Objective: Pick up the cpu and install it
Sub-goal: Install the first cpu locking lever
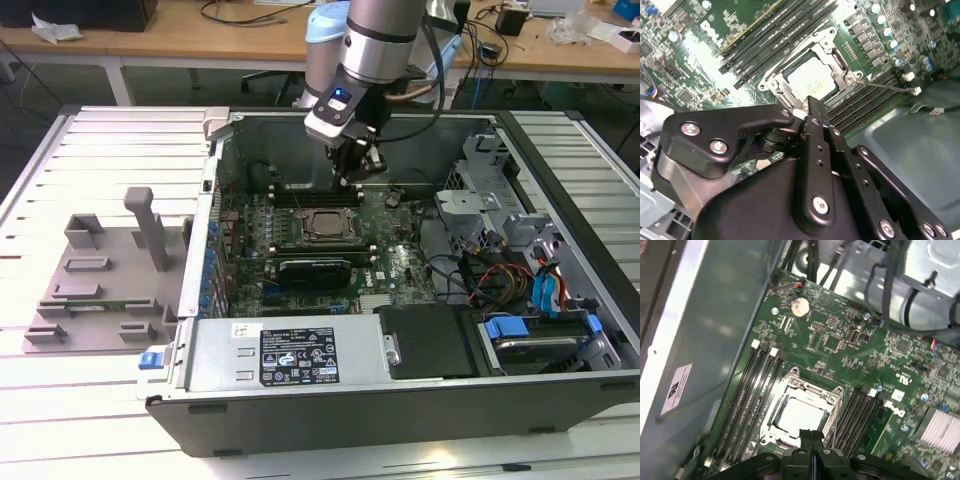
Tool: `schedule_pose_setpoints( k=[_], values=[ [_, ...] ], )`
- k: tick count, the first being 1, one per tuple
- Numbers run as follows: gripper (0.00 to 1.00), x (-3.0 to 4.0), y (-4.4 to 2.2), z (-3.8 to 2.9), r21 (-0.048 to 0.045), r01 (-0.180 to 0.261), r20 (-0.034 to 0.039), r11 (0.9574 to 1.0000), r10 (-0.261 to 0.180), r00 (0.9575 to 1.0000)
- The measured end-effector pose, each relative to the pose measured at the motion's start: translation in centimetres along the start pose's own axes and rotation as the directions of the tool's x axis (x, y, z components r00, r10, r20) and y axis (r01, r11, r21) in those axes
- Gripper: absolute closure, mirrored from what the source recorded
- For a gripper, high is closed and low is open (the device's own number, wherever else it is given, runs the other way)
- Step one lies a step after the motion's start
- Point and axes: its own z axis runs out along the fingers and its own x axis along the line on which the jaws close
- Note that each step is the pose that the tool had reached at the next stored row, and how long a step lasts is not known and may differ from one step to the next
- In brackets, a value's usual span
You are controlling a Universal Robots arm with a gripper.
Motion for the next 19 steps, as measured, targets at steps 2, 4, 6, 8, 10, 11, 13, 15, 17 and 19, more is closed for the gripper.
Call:
schedule_pose_setpoints(
  k=[2,4,6,8,10,11,13,15,17,19],
  values=[
    [0.89,0.00,0.00,0.00,-0.0001,0.034,0.0041,0.9994,-0.034,0.9994],
    [0.89,0.00,0.00,0.00,-0.0002,0.069,0.0085,0.9976,-0.069,0.9976],
    [0.89,0.00,0.00,0.00,0.0000,0.117,0.0144,0.9931,-0.117,0.9930],
    [0.89,0.00,0.00,0.00,0.0007,0.185,0.0227,0.9827,-0.185,0.9824],
    [0.89,0.00,0.00,0.00,0.0019,0.248,0.0303,0.9688,-0.248,0.9683],
    [0.89,0.00,0.00,0.00,0.0023,0.263,0.0323,0.9647,-0.263,0.9642],
    [0.89,0.00,0.00,0.00,0.0032,0.296,0.0363,0.9551,-0.296,0.9544],
    [0.89,0.00,0.00,0.00,0.0046,0.339,0.0416,0.9408,-0.339,0.9399],
    [0.89,0.00,0.00,0.00,0.0073,0.405,0.0498,0.9141,-0.405,0.9129],
    [0.89,0.00,0.01,0.01,0.0072,0.440,0.0528,0.8979,-0.440,0.8965]
  ],
)
